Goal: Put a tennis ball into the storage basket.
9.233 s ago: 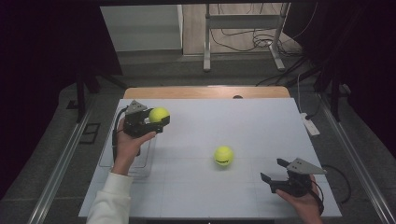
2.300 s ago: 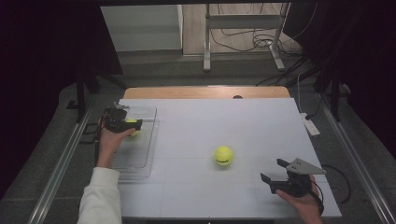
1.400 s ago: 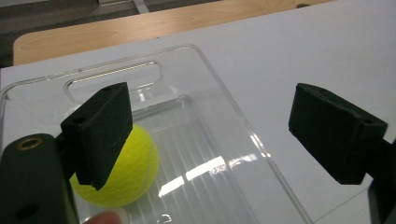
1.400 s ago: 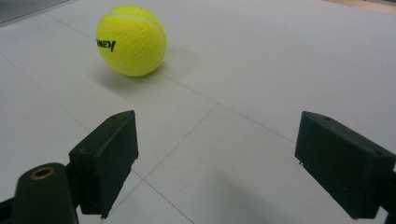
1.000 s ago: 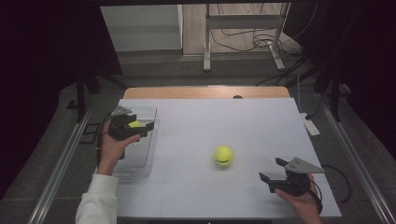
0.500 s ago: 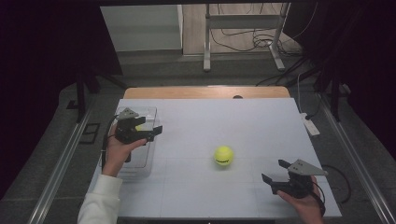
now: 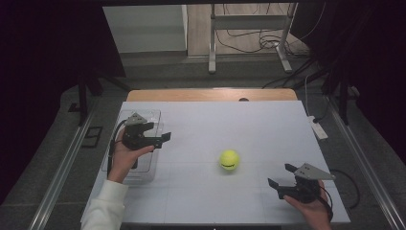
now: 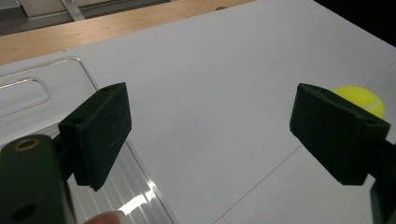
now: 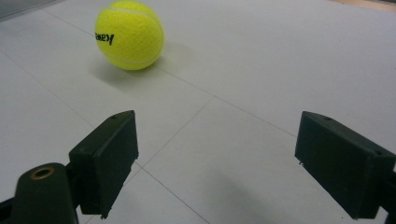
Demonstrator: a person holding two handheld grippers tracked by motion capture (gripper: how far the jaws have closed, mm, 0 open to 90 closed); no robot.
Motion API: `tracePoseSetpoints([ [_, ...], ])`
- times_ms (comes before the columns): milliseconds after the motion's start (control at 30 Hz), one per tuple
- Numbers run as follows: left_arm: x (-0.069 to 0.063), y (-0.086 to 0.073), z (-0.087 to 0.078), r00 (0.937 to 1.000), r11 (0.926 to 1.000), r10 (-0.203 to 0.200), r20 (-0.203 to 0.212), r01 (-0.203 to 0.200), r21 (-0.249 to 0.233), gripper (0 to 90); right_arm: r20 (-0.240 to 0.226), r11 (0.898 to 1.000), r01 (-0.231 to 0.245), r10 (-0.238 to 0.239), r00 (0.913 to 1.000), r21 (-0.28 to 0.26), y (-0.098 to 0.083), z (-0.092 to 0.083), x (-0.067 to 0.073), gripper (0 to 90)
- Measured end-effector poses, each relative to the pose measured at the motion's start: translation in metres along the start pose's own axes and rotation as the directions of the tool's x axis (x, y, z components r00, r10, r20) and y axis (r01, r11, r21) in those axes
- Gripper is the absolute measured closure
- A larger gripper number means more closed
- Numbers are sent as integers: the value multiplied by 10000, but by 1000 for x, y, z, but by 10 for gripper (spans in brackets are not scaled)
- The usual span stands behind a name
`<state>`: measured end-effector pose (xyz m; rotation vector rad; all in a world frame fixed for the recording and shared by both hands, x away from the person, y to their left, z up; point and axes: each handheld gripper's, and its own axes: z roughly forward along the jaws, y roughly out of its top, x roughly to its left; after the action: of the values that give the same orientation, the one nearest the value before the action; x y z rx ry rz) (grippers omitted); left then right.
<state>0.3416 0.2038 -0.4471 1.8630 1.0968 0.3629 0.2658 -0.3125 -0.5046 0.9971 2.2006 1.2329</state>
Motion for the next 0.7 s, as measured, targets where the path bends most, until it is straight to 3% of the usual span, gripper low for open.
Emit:
tracePoseSetpoints([
  [233, -11, 3, 3, 9993, 9998, 185, 317, -184, -29, 139, 30, 10000, -81, 81, 10000, -10, 0, 1, -1, 138],
  [467, -29, 5, 14, 9957, 9971, 699, 605, -716, 271, 140, -23, 10000, -79, 79, 10000, 10, 1, 3, -1, 138],
  [700, -40, 4, 22, 9924, 9948, 850, 889, -895, 477, 140, -24, 10000, -55, 55, 10000, 56, 1, 4, 0, 138],
])
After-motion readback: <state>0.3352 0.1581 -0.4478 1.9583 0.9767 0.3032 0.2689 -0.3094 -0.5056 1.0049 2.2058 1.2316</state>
